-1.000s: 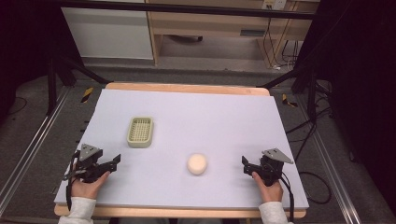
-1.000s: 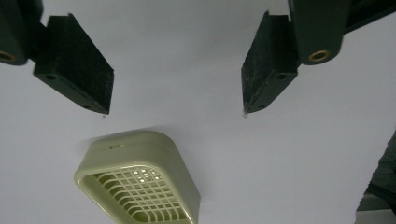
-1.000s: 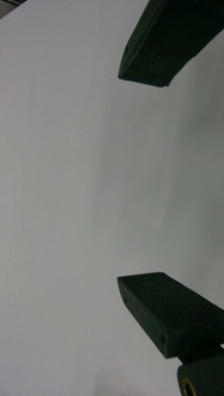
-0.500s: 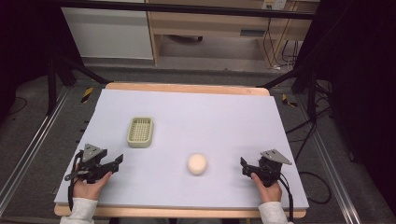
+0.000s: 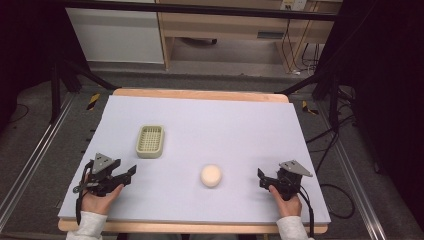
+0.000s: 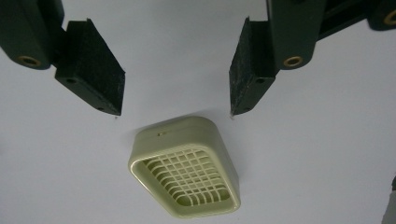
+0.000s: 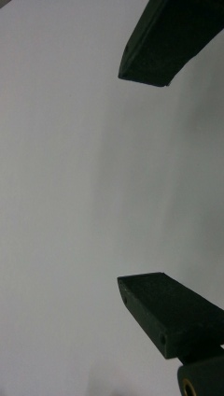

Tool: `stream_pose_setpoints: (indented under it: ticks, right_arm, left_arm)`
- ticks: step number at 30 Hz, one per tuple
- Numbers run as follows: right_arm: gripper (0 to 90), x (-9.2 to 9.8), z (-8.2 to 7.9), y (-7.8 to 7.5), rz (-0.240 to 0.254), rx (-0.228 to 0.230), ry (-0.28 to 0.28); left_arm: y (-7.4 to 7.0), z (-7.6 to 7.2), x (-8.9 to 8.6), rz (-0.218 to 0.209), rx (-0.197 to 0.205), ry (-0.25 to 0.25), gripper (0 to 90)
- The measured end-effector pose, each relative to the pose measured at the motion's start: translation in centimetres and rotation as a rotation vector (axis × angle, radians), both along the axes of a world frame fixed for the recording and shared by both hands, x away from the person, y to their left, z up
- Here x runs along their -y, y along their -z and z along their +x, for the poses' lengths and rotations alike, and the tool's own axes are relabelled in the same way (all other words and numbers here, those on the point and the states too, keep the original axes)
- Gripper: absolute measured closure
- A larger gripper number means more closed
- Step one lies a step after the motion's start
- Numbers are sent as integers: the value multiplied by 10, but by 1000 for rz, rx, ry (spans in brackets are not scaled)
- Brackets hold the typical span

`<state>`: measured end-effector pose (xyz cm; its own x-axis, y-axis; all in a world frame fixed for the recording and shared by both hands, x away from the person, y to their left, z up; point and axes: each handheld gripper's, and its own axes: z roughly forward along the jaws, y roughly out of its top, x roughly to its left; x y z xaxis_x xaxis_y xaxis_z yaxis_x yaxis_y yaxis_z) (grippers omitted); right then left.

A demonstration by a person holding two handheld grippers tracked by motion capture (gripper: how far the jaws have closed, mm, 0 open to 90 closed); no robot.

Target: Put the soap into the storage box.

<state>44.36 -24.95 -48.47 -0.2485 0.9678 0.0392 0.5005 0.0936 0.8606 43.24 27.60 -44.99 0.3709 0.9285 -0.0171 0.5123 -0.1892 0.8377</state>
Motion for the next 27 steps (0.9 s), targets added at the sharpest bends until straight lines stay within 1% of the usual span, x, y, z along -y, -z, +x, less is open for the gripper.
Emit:
stream_pose_setpoints:
  ticks: [5,6,11,16,17,18,23,25,27]
  right_arm:
    - [35,0,0,0,1,0,-1]
    - [35,0,0,0,-1,2,0]
    - [35,0,0,0,2,2,-1]
    - [36,0,0,0,-2,0,-2]
    - [36,0,0,0,-1,0,-2]
    - [36,0,0,0,-1,0,-2]
    - [36,0,0,0,1,-1,-4]
    - [36,0,0,0,1,-1,-4]
    - [36,0,0,0,2,-1,-5]
  left_arm:
    - [-1,0,3,4,8,2,350]
    - [-2,0,4,0,0,10,367]
    - [-4,-1,7,-3,12,16,370]
    - [-5,0,10,2,10,29,371]
    - [-5,0,12,6,7,42,371]
    - [-5,0,12,6,7,42,371]
    - [-6,1,19,16,4,72,367]
    - [-6,1,20,21,4,76,365]
    - [-6,1,23,16,7,80,362]
